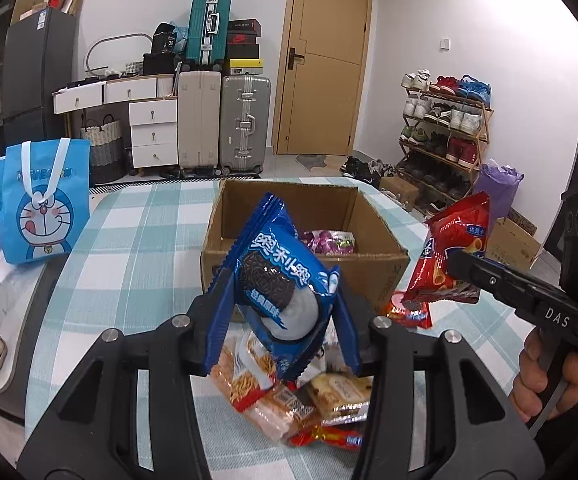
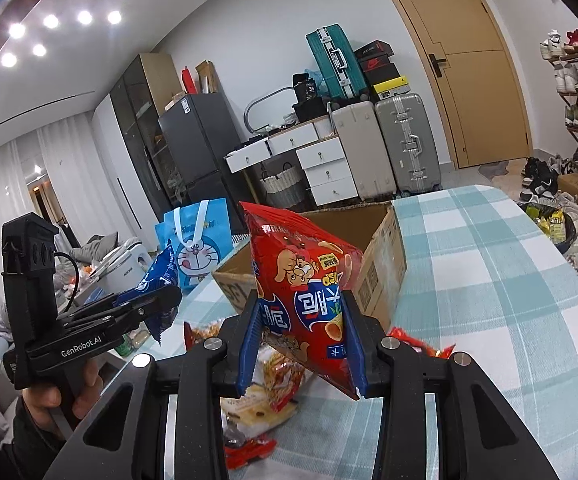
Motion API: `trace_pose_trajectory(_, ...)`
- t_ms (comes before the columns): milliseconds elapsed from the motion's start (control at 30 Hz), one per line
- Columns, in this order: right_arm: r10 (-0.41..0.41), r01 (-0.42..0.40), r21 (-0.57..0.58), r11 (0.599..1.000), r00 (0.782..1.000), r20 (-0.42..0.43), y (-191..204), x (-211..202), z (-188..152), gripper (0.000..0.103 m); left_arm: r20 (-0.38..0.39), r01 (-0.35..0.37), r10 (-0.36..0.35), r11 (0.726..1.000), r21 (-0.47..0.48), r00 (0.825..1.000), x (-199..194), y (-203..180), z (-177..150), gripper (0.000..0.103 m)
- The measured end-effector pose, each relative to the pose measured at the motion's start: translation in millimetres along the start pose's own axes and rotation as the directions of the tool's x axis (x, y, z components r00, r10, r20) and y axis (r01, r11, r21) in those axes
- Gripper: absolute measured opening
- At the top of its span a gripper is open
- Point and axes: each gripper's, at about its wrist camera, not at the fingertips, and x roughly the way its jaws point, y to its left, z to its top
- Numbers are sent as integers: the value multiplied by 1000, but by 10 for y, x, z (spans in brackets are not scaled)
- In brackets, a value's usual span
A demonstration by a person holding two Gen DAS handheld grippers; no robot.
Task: Organize snacks
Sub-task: 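Lift the Oreo pack and red cracker bag and carry them over the box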
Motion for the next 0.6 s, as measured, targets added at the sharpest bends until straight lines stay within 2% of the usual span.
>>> trace_pose_trajectory(333, -6, 6, -10, 1000, 1000, 14, 100, 135, 234, 38, 9, -36, 36, 999, -17, 999, 255, 40, 330, 43)
trace_pose_trajectory(600, -24, 24, -32, 999, 1000, 7, 175, 286, 375, 38, 4, -61, 61, 998, -28, 998, 513, 113, 453, 43)
